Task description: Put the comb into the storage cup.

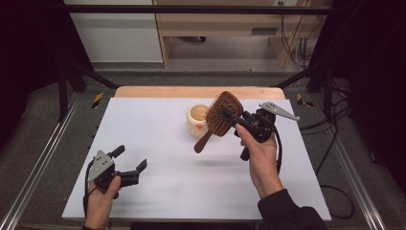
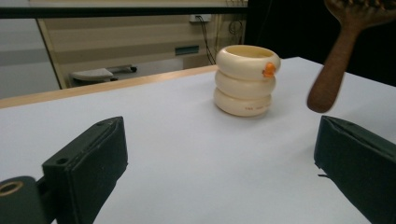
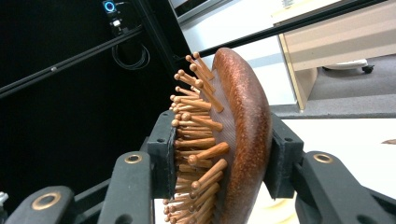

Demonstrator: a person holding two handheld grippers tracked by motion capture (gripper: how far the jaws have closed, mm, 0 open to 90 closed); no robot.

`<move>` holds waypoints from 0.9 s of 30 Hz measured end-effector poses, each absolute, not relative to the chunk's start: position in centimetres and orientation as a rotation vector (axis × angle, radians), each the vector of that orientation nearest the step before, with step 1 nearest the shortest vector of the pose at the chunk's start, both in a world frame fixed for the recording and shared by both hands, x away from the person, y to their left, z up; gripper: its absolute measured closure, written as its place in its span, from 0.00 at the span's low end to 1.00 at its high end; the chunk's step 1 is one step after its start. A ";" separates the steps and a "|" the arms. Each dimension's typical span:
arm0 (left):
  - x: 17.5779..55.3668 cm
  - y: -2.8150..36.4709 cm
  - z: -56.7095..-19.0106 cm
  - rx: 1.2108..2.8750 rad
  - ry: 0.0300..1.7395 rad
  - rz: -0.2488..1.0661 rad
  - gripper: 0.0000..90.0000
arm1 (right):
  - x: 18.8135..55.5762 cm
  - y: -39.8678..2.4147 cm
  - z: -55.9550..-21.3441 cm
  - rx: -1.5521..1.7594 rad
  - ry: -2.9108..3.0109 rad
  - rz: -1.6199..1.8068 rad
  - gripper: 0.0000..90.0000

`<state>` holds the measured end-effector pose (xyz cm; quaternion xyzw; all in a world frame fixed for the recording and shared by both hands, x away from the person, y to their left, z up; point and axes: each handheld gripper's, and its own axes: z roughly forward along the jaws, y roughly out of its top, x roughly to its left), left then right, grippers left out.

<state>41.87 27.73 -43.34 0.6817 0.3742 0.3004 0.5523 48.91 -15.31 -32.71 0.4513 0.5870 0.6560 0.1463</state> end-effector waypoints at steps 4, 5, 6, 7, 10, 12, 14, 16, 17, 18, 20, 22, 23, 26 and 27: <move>42.2 29.8 -43.4 1.583 0.896 0.712 0.03 | 48.8 -16.1 -32.8 1.302 1.674 1.898 0.60; 42.1 30.1 -43.4 1.579 0.905 0.714 0.03 | 48.8 -16.3 -32.8 1.307 1.670 1.900 0.60; 42.1 30.5 -43.5 1.568 0.922 0.717 0.03 | 48.8 -16.4 -32.8 1.306 1.668 1.902 0.60; 42.0 30.7 -43.5 1.561 0.931 0.716 0.03 | 48.9 -16.6 -32.8 1.308 1.665 1.901 0.60; 41.5 31.2 -43.5 1.533 0.950 0.712 0.03 | 49.2 -17.0 -32.6 1.308 1.661 1.903 0.60; 41.2 31.4 -43.7 1.522 0.959 0.708 0.03 | 49.2 -17.3 -32.5 1.309 1.661 1.898 0.60; 41.1 31.4 -43.8 1.514 0.968 0.709 0.03 | 49.2 -17.6 -32.3 1.316 1.668 1.883 0.60; 41.2 31.4 -43.9 1.523 0.960 0.722 0.03 | 49.1 -18.0 -32.1 1.316 1.669 1.863 0.60; 41.2 31.4 -43.9 1.534 0.957 0.738 0.03 | 49.1 -18.1 -32.0 1.320 1.666 1.860 0.60; 41.3 31.4 -44.0 1.538 0.953 0.735 0.03 | 49.0 -18.4 -31.8 1.326 1.658 1.857 0.60; 41.4 31.6 -44.1 1.531 0.954 0.731 0.03 | 48.9 -18.8 -31.5 1.327 1.645 1.857 0.60; 41.5 31.6 -44.2 1.536 0.951 0.730 0.03 | 49.0 -19.2 -31.3 1.328 1.629 1.861 0.60; 41.5 31.6 -44.2 1.538 0.948 0.730 0.03 | 49.1 -19.4 -31.1 1.333 1.625 1.865 0.60; 41.8 31.6 -44.3 1.536 0.944 0.727 0.03 | 49.6 -19.5 -30.7 1.334 1.621 1.862 0.60; 41.9 31.7 -44.3 1.523 0.936 0.716 0.03 | 49.8 -19.5 -30.6 1.334 1.623 1.860 0.60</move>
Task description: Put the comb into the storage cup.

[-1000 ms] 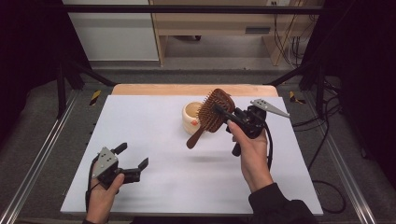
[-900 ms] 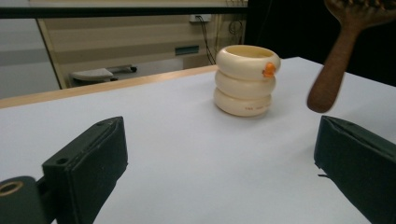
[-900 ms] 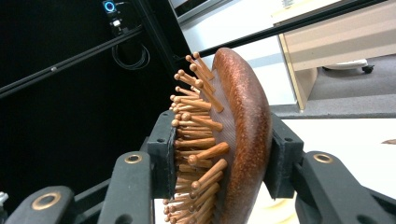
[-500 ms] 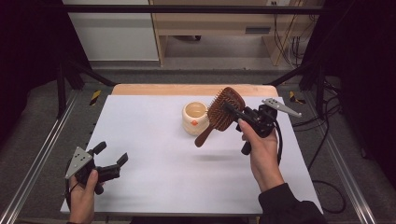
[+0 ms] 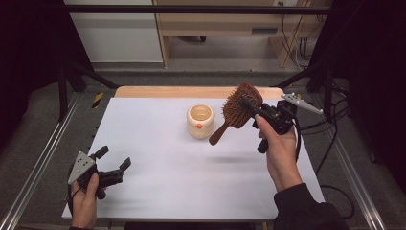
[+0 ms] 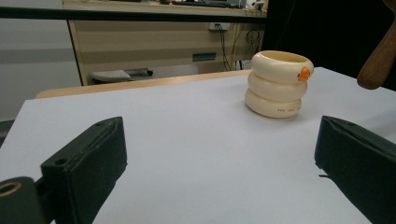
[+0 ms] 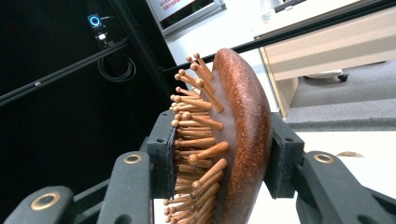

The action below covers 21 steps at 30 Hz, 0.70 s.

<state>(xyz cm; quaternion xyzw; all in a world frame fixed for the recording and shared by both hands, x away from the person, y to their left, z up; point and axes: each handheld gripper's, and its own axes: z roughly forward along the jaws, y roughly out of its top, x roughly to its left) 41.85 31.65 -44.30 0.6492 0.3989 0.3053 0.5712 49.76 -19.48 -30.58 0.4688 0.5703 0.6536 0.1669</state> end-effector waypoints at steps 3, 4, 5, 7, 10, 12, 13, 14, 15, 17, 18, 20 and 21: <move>41.9 32.0 -44.3 1.504 0.915 0.719 0.02 | 50.4 -19.4 -30.1 1.330 1.627 1.848 0.60; 42.0 32.1 -44.3 1.501 0.914 0.730 0.02 | 50.6 -19.4 -30.0 1.329 1.628 1.842 0.60; 42.0 32.3 -44.2 1.497 0.916 0.738 0.02 | 50.8 -19.4 -29.9 1.331 1.629 1.839 0.60; 42.0 32.4 -44.3 1.491 0.923 0.736 0.02 | 51.1 -19.3 -29.6 1.335 1.622 1.839 0.60; 42.1 32.4 -44.4 1.498 0.927 0.738 0.02 | 51.6 -19.3 -29.2 1.338 1.607 1.847 0.60; 42.2 32.4 -44.4 1.495 0.928 0.731 0.02 | 51.9 -19.1 -28.8 1.343 1.601 1.850 0.60; 42.2 32.2 -44.4 1.496 0.928 0.727 0.02 | 52.0 -19.1 -28.7 1.339 1.601 1.847 0.60; 42.2 32.1 -44.4 1.498 0.930 0.726 0.03 | 52.1 -18.9 -28.4 1.339 1.601 1.844 0.60; 42.2 31.9 -44.4 1.504 0.926 0.715 0.03 | 52.2 -18.8 -28.3 1.337 1.601 1.842 0.60; 42.2 31.7 -44.4 1.514 0.919 0.718 0.03 | 52.4 -18.6 -27.9 1.327 1.598 1.842 0.60; 42.1 31.6 -44.4 1.523 0.914 0.722 0.03 | 52.5 -18.4 -27.7 1.322 1.598 1.842 0.60; 42.1 31.5 -44.3 1.529 0.906 0.727 0.03 | 52.7 -18.2 -27.4 1.311 1.596 1.843 0.60; 42.1 31.5 -44.3 1.525 0.905 0.723 0.03 | 52.9 -18.1 -27.2 1.306 1.597 1.841 0.60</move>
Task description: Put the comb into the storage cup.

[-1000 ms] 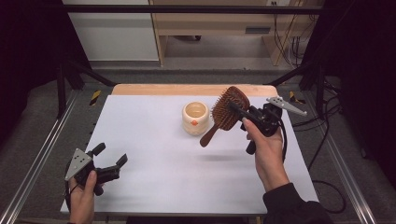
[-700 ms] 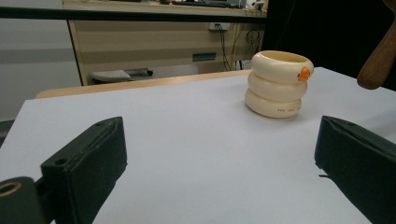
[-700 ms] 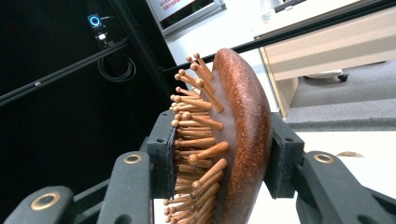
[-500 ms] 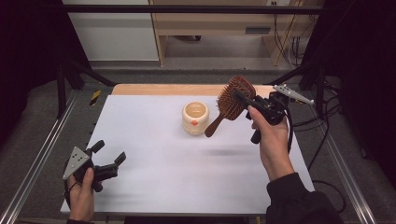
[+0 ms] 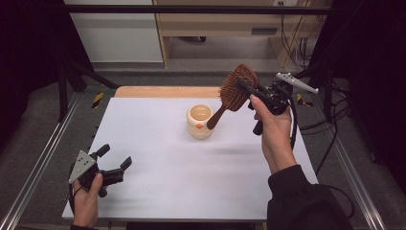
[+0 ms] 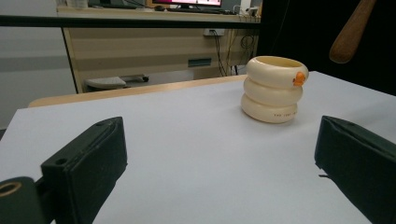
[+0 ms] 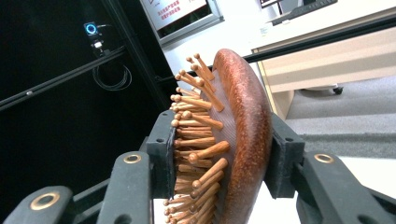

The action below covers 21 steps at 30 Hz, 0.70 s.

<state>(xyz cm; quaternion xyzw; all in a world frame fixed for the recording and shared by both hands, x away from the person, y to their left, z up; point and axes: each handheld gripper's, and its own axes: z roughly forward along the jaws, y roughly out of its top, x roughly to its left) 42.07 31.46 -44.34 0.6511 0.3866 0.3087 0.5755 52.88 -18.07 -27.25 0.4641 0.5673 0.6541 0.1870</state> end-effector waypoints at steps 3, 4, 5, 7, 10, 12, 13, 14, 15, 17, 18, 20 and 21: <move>42.1 31.5 -44.4 1.523 0.909 0.721 0.03 | 53.4 -17.8 -27.0 1.306 1.585 1.847 0.60; 42.1 31.6 -44.4 1.520 0.910 0.718 0.03 | 53.6 -17.7 -26.9 1.310 1.578 1.852 0.60; 42.1 31.6 -44.4 1.519 0.911 0.717 0.03 | 53.9 -17.7 -26.8 1.311 1.570 1.853 0.60; 42.1 31.6 -44.4 1.519 0.910 0.715 0.03 | 54.4 -17.6 -26.5 1.321 1.556 1.852 0.60; 42.1 31.5 -44.4 1.523 0.907 0.717 0.03 | 55.0 -17.4 -26.1 1.326 1.547 1.843 0.60; 42.1 31.4 -44.4 1.528 0.905 0.719 0.03 | 55.4 -17.3 -25.9 1.328 1.541 1.838 0.60; 42.1 31.4 -44.4 1.528 0.906 0.719 0.03 | 55.7 -17.1 -25.8 1.328 1.541 1.832 0.60; 42.1 31.3 -44.4 1.531 0.905 0.720 0.03 | 55.8 -17.0 -25.8 1.326 1.542 1.828 0.60; 42.1 31.3 -44.4 1.532 0.904 0.720 0.03 | 56.1 -16.9 -25.7 1.327 1.541 1.822 0.60; 42.1 31.3 -44.4 1.534 0.900 0.722 0.03 | 56.5 -16.7 -25.6 1.324 1.539 1.816 0.60; 42.1 31.3 -44.4 1.534 0.900 0.722 0.03 | 56.6 -16.6 -25.6 1.327 1.536 1.816 0.60; 42.1 31.3 -44.5 1.537 0.903 0.722 0.03 | 56.9 -16.5 -25.5 1.327 1.535 1.812 0.60; 42.1 31.4 -44.5 1.537 0.903 0.721 0.03 | 57.1 -16.4 -25.5 1.330 1.534 1.807 0.60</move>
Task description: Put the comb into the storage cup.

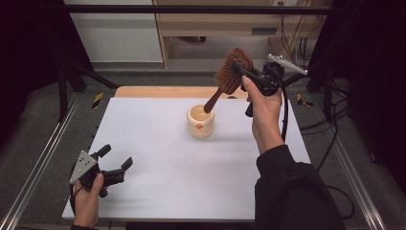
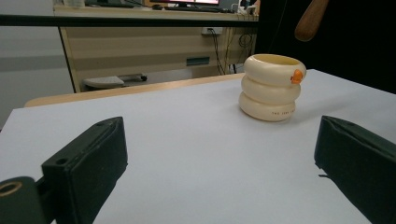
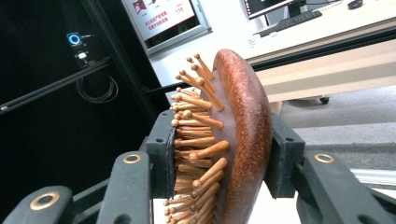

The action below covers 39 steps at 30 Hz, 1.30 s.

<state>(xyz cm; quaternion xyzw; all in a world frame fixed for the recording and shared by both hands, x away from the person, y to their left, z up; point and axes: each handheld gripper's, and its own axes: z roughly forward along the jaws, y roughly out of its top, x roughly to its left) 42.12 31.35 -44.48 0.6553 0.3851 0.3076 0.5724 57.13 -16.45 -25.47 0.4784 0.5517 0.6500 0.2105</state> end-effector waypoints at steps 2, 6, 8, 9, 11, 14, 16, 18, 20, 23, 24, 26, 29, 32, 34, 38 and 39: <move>42.1 31.4 -44.5 1.537 0.902 0.721 0.03 | 57.4 -16.4 -25.4 1.330 1.531 1.803 0.60; 42.1 31.3 -44.5 1.539 0.900 0.720 0.03 | 57.8 -16.1 -25.5 1.331 1.533 1.798 0.60; 42.2 31.2 -44.5 1.541 0.898 0.719 0.03 | 58.0 -15.9 -25.5 1.328 1.537 1.794 0.60; 42.2 31.2 -44.5 1.543 0.898 0.718 0.03 | 58.1 -15.8 -25.6 1.330 1.537 1.791 0.59; 42.2 31.2 -44.5 1.540 0.898 0.718 0.03 | 58.2 -15.7 -25.6 1.331 1.546 1.782 0.60; 42.2 31.2 -44.5 1.544 0.896 0.720 0.03 | 58.3 -15.4 -25.7 1.327 1.551 1.779 0.59; 42.2 31.2 -44.5 1.544 0.897 0.721 0.03 | 58.5 -15.4 -25.7 1.327 1.550 1.780 0.59; 42.2 31.2 -44.5 1.544 0.896 0.721 0.03 | 58.6 -15.3 -25.8 1.330 1.550 1.778 0.59; 42.2 31.2 -44.5 1.546 0.893 0.723 0.03 | 58.7 -15.2 -25.9 1.331 1.555 1.775 0.59; 42.2 31.1 -44.5 1.547 0.892 0.722 0.03 | 58.8 -15.0 -26.1 1.329 1.560 1.773 0.59; 42.2 31.1 -44.5 1.548 0.892 0.723 0.03 | 58.9 -15.0 -26.1 1.329 1.561 1.770 0.59; 42.2 31.1 -44.5 1.547 0.891 0.723 0.03 | 58.9 -14.8 -26.1 1.328 1.565 1.767 0.59; 42.2 31.1 -44.5 1.547 0.891 0.723 0.03 | 58.9 -14.7 -26.2 1.321 1.569 1.767 0.59; 42.2 31.1 -44.5 1.547 0.890 0.724 0.03 | 58.9 -14.6 -26.3 1.323 1.570 1.770 0.59; 42.2 31.2 -44.4 1.549 0.889 0.725 0.03 | 59.0 -14.5 -26.3 1.323 1.573 1.770 0.59; 42.2 31.2 -44.4 1.547 0.888 0.727 0.03 | 59.0 -14.4 -26.4 1.317 1.576 1.768 0.59; 42.2 31.2 -44.4 1.547 0.889 0.726 0.03 | 59.0 -14.4 -26.4 1.319 1.578 1.766 0.59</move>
